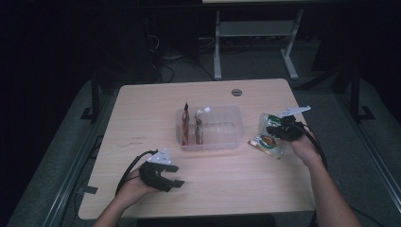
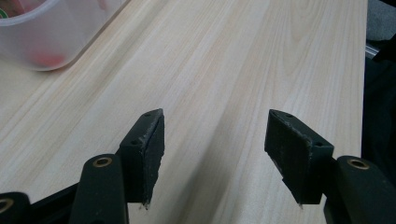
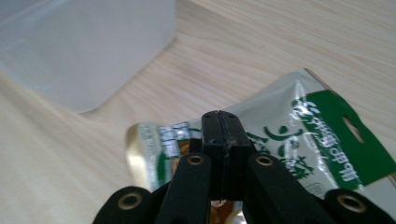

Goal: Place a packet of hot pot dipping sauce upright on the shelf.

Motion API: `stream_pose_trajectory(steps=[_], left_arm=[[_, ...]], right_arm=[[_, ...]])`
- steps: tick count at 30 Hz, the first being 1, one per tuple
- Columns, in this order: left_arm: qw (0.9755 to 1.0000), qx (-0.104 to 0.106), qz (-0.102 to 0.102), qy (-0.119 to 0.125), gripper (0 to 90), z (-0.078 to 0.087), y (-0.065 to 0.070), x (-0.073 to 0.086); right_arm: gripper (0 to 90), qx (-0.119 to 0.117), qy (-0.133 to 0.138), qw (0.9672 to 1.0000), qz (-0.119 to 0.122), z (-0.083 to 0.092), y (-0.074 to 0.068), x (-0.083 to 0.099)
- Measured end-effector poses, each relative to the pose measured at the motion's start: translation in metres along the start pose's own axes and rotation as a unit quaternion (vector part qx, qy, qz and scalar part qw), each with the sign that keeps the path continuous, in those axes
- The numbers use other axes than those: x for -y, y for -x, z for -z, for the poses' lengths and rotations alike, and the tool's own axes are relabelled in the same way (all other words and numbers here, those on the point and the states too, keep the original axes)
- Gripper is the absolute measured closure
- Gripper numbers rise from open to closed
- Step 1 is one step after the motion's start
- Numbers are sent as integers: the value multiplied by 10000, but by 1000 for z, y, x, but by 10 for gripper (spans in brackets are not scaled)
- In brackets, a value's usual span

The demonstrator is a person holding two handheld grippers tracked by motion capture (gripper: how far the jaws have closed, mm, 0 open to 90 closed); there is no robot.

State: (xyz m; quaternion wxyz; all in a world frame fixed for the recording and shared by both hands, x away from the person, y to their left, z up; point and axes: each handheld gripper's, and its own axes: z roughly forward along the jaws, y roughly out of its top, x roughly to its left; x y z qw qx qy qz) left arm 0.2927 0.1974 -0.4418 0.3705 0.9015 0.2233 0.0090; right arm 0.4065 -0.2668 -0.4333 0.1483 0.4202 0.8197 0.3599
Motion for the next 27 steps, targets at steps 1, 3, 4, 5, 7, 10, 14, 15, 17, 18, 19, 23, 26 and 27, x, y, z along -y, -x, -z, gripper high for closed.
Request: stream_pose_trajectory(steps=[1,3,4,5,7,10,14,15,17,18,19,23,26,27], left_arm=[[10000,-10,2,-6,375,0,0,0],[10000,-15,-3,-14,375,0,-1,0],[10000,-18,-1,-24,375,0,-1,0],[10000,-7,3,-22,375,-1,-1,0],[10000,-17,40,-28,375,-1,-2,0],[9999,3,106,-40,375,-3,-3,1],[9999,0,127,-78,375,-4,-4,2],[9999,-3,137,-78,375,-4,-4,2],[9999,-4,142,-73,375,-4,-4,2],[9999,-6,139,-81,375,-4,-4,2],[9999,-12,138,-85,375,-4,-4,2],[9999,-15,101,-95,375,-4,-5,3],[9999,-16,114,-81,375,-3,-5,4],[9999,-29,113,-86,375,-3,-5,4]], right_arm=[[898,30,1,10000,-42,-1,3,0],[898,193,-49,9997,-118,-4,16,-1],[898,263,-91,9995,-152,-5,19,-2],[898,330,-82,9993,-181,-6,26,-3],[898,427,-85,9987,-258,-10,34,-4],[898,643,-217,9970,-365,-19,49,-5],[899,753,-40,9950,-647,-28,65,-5],[899,799,-70,9944,-690,-31,68,-4],[899,870,-193,9933,-731,-38,71,-4],[899,875,-205,9931,-757,-40,72,-4],[899,880,-203,9930,-756,-42,73,-5],[899,1038,-212,9913,-776,-49,77,-7],[899,1050,-225,9910,-793,-53,77,-5],[899,1043,-227,9913,-775,-53,76,-5]])
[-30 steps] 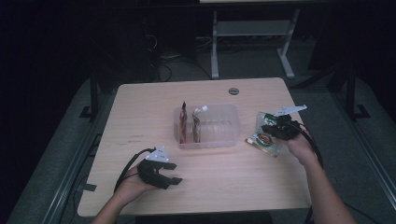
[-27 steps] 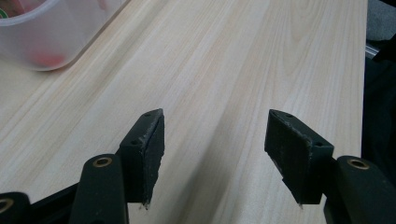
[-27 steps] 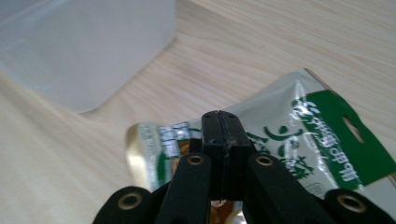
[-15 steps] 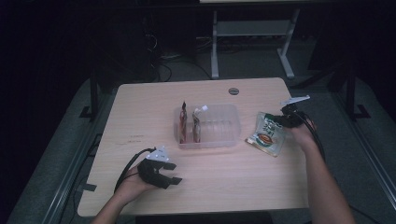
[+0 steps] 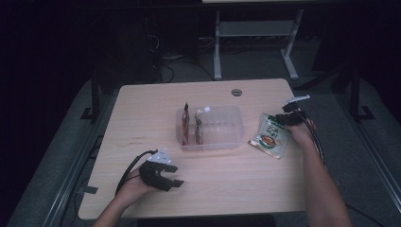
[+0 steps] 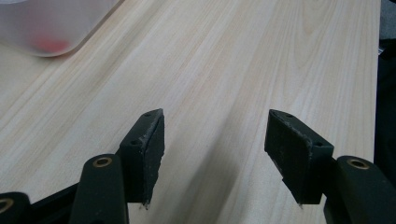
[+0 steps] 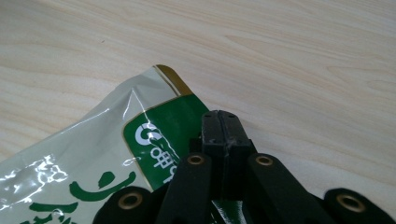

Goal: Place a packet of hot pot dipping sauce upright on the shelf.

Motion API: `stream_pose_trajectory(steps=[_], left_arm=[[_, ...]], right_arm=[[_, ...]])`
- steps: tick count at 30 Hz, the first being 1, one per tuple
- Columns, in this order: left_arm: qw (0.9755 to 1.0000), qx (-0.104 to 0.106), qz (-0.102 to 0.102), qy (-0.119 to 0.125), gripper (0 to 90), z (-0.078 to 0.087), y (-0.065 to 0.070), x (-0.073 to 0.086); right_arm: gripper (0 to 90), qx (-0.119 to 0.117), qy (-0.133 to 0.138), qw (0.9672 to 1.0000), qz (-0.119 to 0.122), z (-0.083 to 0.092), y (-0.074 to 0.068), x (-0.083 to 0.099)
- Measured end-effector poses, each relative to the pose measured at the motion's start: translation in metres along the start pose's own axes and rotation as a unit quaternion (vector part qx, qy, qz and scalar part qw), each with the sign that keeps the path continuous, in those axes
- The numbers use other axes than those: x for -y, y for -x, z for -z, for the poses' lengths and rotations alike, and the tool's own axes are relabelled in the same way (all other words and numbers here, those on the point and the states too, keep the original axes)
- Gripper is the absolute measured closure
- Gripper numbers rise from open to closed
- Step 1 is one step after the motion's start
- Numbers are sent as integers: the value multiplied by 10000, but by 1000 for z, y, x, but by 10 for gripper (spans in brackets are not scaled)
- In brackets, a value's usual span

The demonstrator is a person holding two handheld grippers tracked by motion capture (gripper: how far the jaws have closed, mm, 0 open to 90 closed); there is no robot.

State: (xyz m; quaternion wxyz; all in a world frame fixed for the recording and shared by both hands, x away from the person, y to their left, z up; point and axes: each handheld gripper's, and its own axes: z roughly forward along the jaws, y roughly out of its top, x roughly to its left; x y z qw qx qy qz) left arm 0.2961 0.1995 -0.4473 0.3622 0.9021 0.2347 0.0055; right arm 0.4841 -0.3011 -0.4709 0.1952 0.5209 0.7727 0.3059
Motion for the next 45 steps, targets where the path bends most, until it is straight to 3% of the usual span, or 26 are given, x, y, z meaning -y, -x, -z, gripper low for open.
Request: stream_pose_trajectory(steps=[11,20,29,41,45], left_arm=[[10000,26,-95,-7,375,-1,3,-3],[9998,62,-196,-54,375,-1,6,-4],[9997,79,-221,-57,375,-2,8,-5],[9996,94,-245,-66,375,-3,9,-6],[9996,112,-245,-64,375,-3,9,-7]], right_arm=[[900,-356,-164,9985,395,11,-19,8],[900,-602,-417,9942,794,27,-43,19],[899,-833,-598,9862,1303,44,-70,33],[899,-1234,-667,9769,1614,62,-96,49],[899,-1606,-492,9720,1646,74,-108,50]])
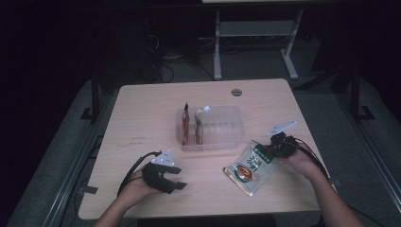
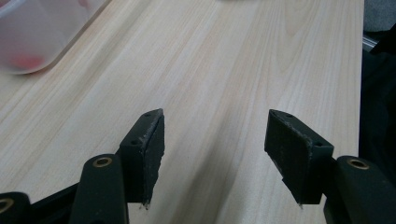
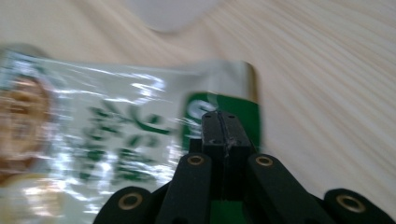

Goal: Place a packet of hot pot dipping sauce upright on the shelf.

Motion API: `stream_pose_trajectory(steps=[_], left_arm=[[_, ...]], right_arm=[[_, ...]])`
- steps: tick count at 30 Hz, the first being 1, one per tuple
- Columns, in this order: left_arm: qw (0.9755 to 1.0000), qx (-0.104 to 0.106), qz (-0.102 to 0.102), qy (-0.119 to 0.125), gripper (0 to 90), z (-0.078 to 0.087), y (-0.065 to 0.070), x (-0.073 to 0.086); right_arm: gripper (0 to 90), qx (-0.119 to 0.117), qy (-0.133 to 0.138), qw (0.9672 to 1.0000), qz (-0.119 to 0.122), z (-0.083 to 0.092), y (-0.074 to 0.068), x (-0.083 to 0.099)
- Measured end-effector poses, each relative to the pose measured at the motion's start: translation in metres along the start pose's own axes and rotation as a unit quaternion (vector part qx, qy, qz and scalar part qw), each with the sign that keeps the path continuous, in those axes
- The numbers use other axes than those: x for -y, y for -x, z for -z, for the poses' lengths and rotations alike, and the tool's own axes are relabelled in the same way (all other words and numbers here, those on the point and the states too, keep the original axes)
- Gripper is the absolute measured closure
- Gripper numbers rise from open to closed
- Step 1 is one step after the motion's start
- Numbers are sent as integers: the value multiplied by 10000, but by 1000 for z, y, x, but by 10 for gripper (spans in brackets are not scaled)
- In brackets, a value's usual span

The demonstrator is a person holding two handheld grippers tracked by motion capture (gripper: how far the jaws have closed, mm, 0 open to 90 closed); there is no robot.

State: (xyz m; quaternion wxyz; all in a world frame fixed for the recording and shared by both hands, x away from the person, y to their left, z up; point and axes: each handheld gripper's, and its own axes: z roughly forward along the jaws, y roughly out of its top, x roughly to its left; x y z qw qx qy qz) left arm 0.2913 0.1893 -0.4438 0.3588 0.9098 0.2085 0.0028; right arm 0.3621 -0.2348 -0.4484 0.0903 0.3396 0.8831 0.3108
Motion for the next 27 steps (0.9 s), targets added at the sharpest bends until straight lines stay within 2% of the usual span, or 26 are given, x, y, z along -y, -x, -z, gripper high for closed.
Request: stream_pose_trajectory(steps=[2,4,8,11,14,16,20,22,24,25,27], left_arm=[[10000,4,3,6,375,0,0,0],[10000,14,8,19,375,0,0,-1],[10000,15,-10,29,375,-1,1,-2],[10000,34,9,12,375,-2,1,-1],[10000,36,14,16,375,-2,1,-1],[10000,37,13,17,375,-2,1,-2],[10000,36,6,-4,375,-3,1,-2],[10000,30,8,-6,375,-3,1,-2],[10000,29,14,10,375,-3,1,-2],[10000,28,15,13,375,-3,1,-2],[10000,24,10,10,375,-3,1,-2]], right_arm=[[899,-354,91,9993,112,0,-14,-2],[899,-562,109,9979,293,-2,-23,-4],[899,-782,80,9955,537,-8,-40,-9],[899,-875,-30,9944,599,-14,-46,-10],[900,-1054,55,9925,616,-19,-48,-12],[900,-1069,68,9926,563,-21,-52,-13],[900,-1113,90,9915,669,-28,-60,-18],[899,-1170,100,9911,633,-31,-66,-21],[900,-1153,115,9906,725,-34,-71,-25],[900,-1211,130,9902,676,-36,-74,-26],[900,-1178,156,9900,766,-39,-80,-30]])
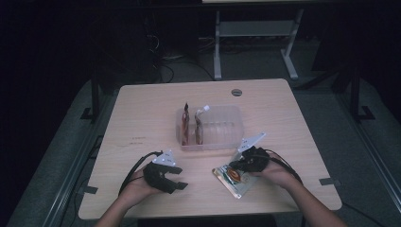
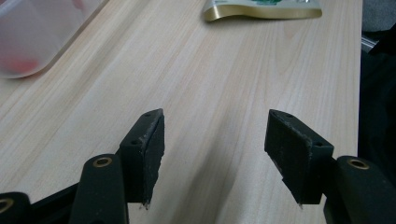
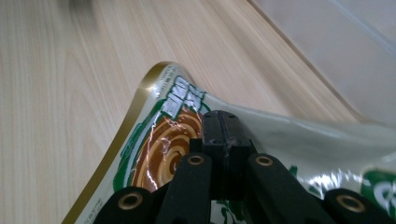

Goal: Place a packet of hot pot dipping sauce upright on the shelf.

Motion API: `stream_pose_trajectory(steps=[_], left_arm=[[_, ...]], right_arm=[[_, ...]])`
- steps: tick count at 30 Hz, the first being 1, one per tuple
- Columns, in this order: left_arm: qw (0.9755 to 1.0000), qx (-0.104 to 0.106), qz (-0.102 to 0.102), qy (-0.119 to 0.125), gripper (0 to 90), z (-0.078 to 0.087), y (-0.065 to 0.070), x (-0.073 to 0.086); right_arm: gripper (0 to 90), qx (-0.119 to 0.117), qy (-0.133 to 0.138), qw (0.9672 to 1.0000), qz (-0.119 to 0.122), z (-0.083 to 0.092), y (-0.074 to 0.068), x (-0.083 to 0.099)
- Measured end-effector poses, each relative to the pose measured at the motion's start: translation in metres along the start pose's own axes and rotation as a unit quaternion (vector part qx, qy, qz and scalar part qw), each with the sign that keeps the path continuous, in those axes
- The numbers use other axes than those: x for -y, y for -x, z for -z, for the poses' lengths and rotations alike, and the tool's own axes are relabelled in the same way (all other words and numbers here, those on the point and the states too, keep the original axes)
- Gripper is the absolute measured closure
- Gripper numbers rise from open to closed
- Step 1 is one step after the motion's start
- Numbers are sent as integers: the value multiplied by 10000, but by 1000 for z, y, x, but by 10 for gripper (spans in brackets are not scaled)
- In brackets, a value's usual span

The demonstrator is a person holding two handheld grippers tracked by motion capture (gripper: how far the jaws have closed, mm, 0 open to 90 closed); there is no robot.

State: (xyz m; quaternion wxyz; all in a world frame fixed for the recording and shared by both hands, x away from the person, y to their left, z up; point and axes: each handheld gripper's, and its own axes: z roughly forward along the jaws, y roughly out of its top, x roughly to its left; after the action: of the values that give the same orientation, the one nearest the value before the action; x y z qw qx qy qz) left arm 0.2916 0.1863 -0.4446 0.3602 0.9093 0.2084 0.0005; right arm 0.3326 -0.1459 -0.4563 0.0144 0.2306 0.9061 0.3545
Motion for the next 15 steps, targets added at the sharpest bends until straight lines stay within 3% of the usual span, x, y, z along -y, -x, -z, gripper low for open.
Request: stream_pose_trajectory(steps=[15], left_arm=[[10000,25,-53,-23,375,-2,1,-3]], right_arm=[[899,-90,78,9989,455,-33,-19,-29]])
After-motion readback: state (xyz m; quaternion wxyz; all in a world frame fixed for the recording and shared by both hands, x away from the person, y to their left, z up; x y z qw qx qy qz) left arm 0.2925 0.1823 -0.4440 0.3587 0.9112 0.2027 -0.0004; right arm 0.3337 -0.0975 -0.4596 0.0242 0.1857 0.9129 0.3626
